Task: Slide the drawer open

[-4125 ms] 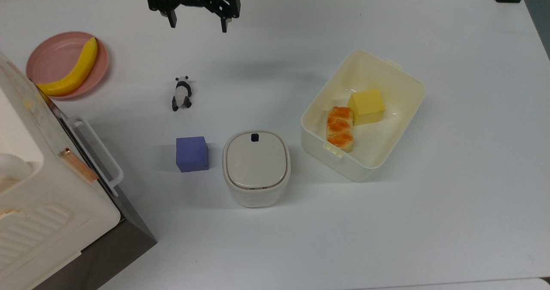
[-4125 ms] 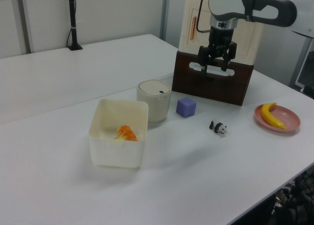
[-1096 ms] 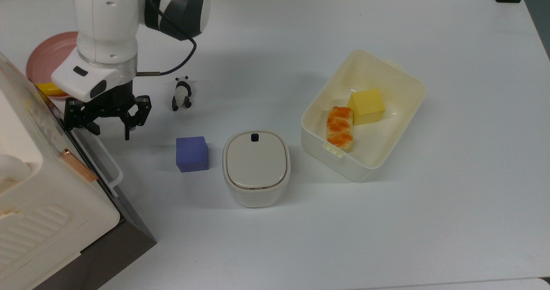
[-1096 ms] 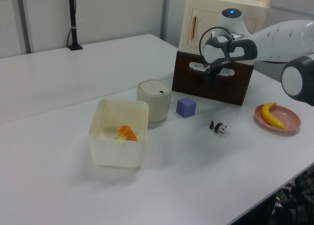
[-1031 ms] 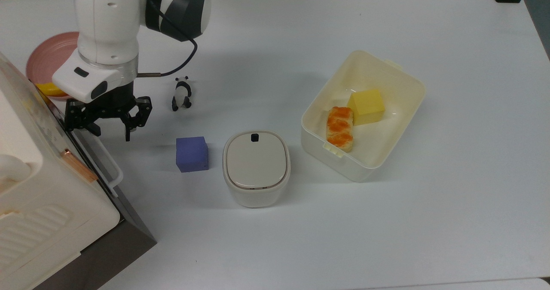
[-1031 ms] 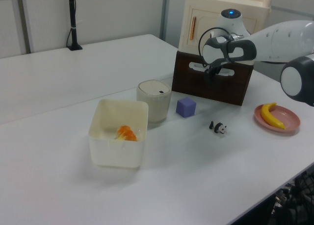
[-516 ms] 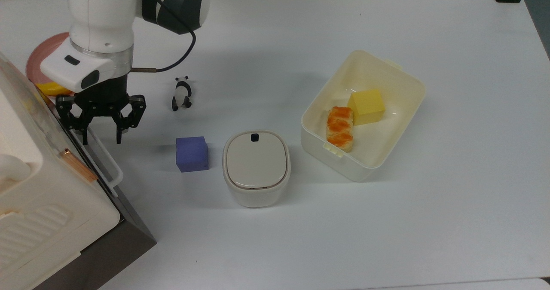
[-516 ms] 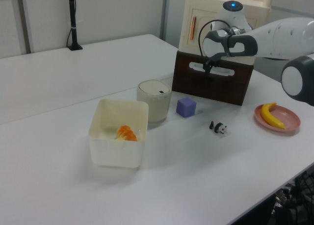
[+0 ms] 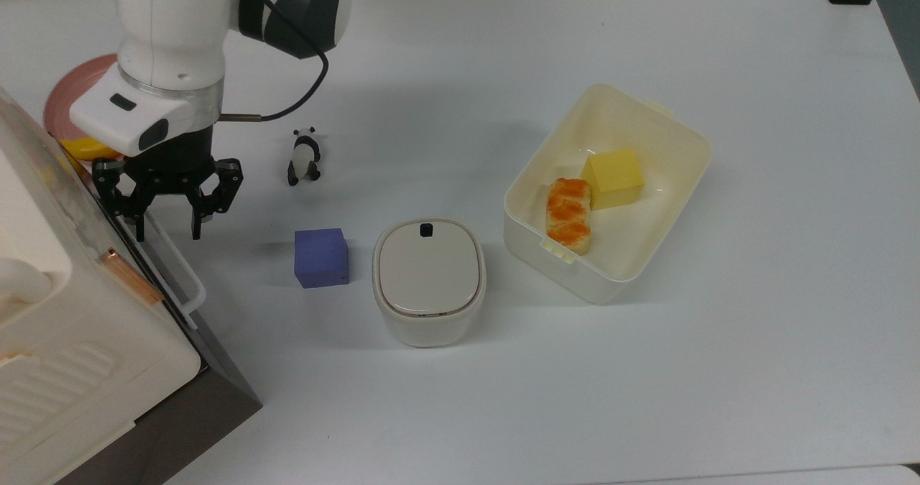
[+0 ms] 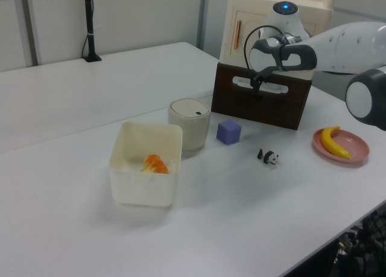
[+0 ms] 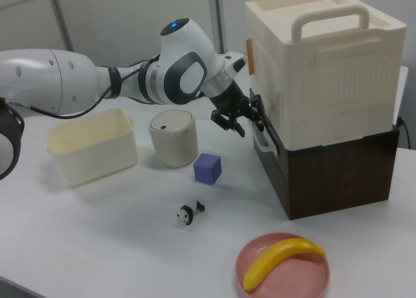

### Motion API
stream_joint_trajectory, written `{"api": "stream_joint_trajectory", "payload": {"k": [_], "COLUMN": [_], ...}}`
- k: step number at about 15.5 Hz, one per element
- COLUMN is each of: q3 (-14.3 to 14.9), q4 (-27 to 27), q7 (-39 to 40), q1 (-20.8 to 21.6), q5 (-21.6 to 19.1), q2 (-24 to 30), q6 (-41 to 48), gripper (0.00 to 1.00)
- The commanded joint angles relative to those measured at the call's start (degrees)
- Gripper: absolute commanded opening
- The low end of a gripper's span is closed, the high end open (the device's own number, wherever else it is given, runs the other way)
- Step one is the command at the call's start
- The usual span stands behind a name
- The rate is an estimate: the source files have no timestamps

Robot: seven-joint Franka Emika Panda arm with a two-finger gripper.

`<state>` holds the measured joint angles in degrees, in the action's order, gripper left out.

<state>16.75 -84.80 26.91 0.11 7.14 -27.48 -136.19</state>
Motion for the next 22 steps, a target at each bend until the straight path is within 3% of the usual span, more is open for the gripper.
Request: {"api": "stream_joint_trajectory", "payload": {"k": [1,9,19,22], "q3": [0.56,0.48,-1.01,-4.17], "q4": [-1.69,-4.06,-4.24,-4.24], "q7": [-0.01,-0.1,3.76,3.77], "q1": [0.51,1.82,6.13,6.22], "q5": [1.29,1.21,0.5,0.5], "q2": [0.76,1.64,7.61,8.14], "q6": [-1.27,0.21,20.77,26.05], "gripper": [0.58,0.58,0.58,0.58]}}
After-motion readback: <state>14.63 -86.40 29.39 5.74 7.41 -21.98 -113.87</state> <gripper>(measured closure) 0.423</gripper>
